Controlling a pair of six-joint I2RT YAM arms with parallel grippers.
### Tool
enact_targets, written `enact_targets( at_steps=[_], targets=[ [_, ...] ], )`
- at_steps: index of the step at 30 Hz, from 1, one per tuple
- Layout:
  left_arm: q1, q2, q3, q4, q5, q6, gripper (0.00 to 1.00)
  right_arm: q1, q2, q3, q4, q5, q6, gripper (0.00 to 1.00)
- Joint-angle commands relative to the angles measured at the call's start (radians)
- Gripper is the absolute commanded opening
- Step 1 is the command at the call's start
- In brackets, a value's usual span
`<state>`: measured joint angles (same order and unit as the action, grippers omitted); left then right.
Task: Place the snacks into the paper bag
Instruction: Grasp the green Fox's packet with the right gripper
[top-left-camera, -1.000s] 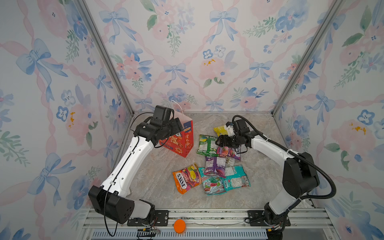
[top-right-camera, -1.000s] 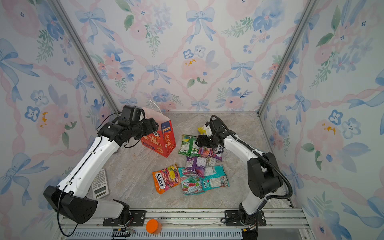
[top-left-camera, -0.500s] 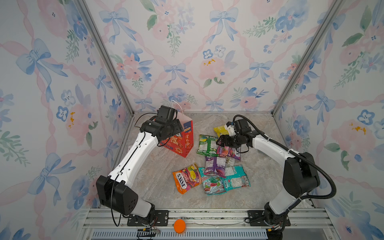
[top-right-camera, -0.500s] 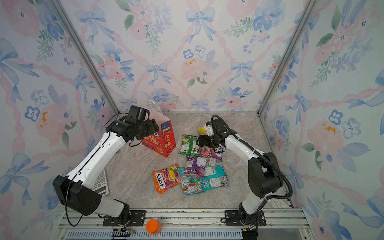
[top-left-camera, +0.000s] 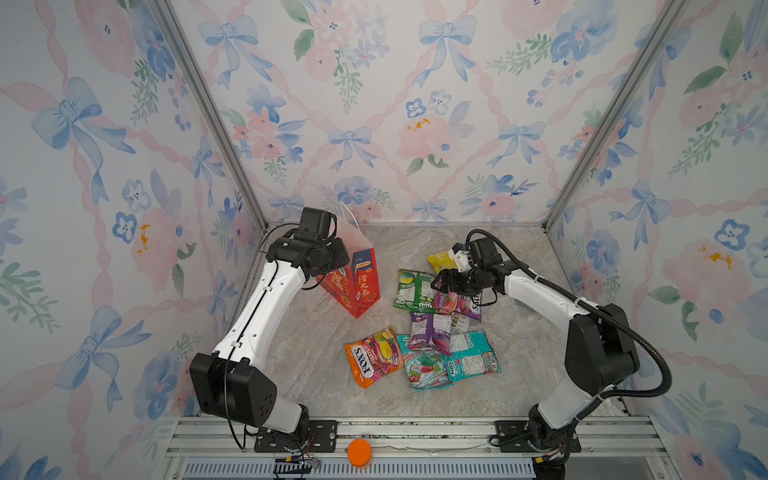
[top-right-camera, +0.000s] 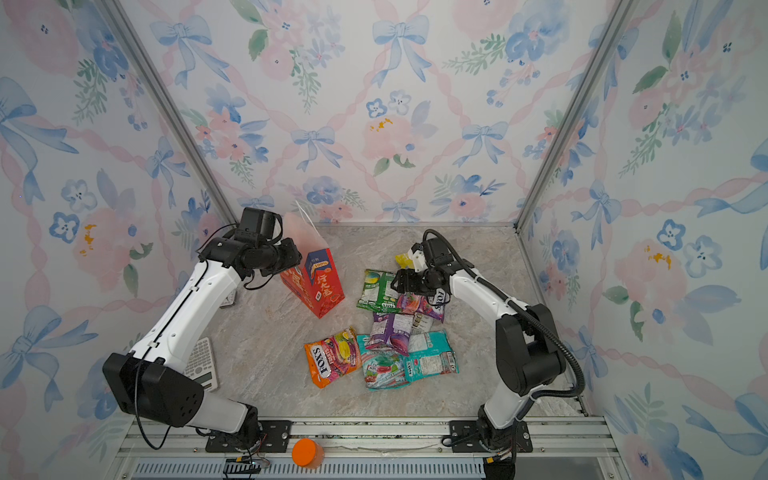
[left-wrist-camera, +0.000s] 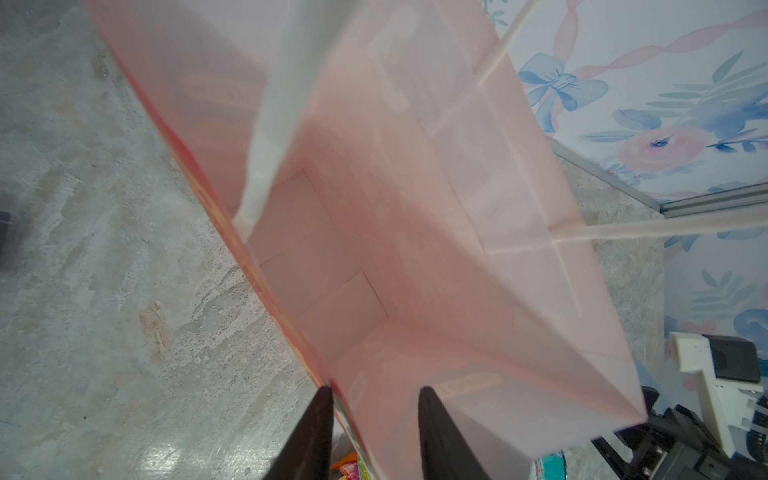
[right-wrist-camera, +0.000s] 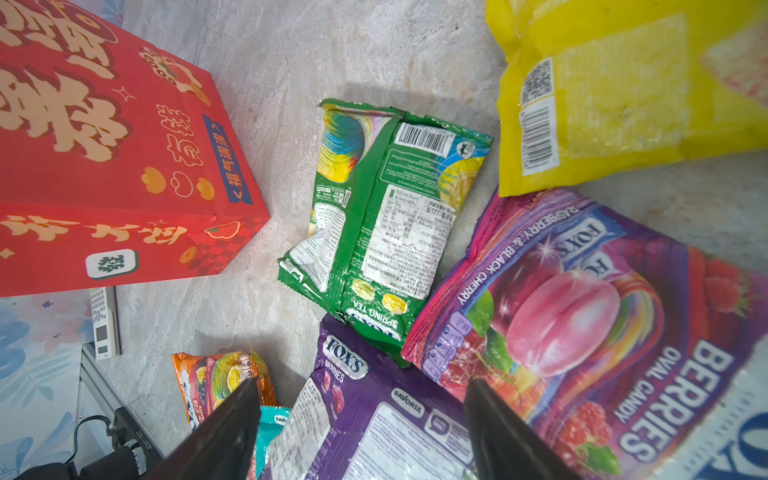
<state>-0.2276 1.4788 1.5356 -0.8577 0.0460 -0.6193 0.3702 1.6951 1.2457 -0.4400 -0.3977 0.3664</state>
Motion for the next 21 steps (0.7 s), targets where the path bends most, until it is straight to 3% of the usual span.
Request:
enact_targets(
  at_steps=[1,7,15,21],
  targets=[
    [0.017,0.033,0.07,-0.089,0.064,0.127,0.34,0.01,0.02,0.013,0.006,-0.02,0.028,0.8],
    [0.054,0.045,0.13,-0.165,0.023,0.214,0.37,0.018,0.037,0.001,0.034,-0.018,0.084,0.79],
    [0.077,0.053,0.12,-0.165,-0.021,0.234,0.62,0.052,0.136,0.055,0.062,0.022,0.141,0.75],
    [0.076,0.08,0.143,-0.159,0.027,0.21,0.69,0.064,0.214,0.101,0.077,0.053,0.168,0.73]
  ],
)
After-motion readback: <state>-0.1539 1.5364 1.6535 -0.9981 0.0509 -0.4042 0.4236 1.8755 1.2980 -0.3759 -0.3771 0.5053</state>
